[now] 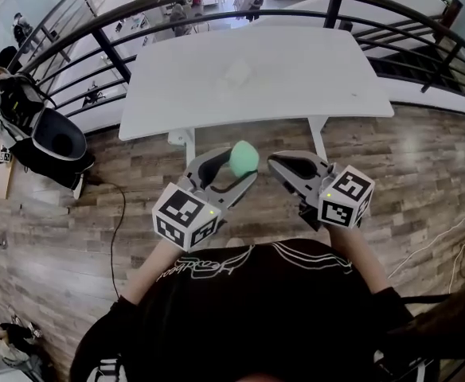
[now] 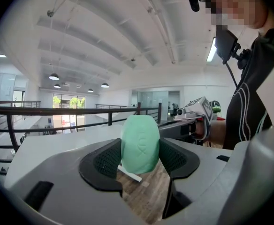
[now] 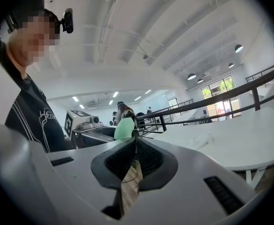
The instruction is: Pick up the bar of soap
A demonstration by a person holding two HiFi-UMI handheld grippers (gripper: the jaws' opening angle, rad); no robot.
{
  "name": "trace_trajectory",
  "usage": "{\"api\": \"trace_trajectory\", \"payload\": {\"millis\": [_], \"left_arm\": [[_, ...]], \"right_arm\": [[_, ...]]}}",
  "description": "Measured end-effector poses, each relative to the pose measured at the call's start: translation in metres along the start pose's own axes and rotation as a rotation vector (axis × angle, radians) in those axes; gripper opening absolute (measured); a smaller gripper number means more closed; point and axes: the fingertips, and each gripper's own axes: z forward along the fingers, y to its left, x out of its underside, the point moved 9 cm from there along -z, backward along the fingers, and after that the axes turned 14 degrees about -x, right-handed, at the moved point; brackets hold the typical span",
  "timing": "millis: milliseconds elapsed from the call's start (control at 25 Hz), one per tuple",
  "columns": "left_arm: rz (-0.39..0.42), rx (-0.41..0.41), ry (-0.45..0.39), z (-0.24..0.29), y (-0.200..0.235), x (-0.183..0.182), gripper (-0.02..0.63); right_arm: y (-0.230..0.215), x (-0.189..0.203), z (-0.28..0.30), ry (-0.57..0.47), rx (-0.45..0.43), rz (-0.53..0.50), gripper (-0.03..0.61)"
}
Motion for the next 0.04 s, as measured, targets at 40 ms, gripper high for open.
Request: {"api": "trace_trajectory", "payload": {"millis": [40], "left_arm": [[0.002,0.003,0.0,0.0015,-0.0006,-0.0004,0.259]], "right_arm": [[-0.0009,-0.0007,-0.0012,-0.003,0.001,0.0,0.017]]}}
